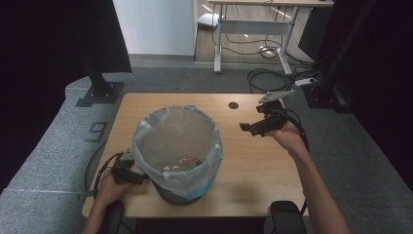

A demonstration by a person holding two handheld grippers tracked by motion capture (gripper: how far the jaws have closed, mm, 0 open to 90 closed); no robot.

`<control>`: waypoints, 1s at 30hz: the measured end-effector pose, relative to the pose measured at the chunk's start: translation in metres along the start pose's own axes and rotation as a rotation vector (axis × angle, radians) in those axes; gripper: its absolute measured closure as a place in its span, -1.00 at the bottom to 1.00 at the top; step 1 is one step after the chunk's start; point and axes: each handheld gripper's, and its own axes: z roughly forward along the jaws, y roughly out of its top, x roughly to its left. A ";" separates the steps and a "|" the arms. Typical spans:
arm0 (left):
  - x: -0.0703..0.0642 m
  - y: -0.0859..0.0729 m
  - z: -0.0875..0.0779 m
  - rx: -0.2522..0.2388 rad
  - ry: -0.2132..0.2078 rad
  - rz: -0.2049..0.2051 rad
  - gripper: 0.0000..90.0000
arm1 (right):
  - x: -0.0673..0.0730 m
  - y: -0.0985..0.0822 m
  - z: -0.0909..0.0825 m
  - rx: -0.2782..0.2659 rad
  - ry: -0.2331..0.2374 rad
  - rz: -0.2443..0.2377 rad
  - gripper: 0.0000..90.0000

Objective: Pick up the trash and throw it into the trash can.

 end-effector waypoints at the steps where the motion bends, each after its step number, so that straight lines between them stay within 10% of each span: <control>1: 0.000 0.000 0.000 0.000 0.000 0.000 -1.00 | -0.001 -0.004 -0.001 -0.002 -0.001 0.007 -1.00; 30: 0.000 0.000 0.000 0.000 0.000 0.000 -1.00 | -0.015 -0.132 0.027 0.065 -0.139 0.105 -0.98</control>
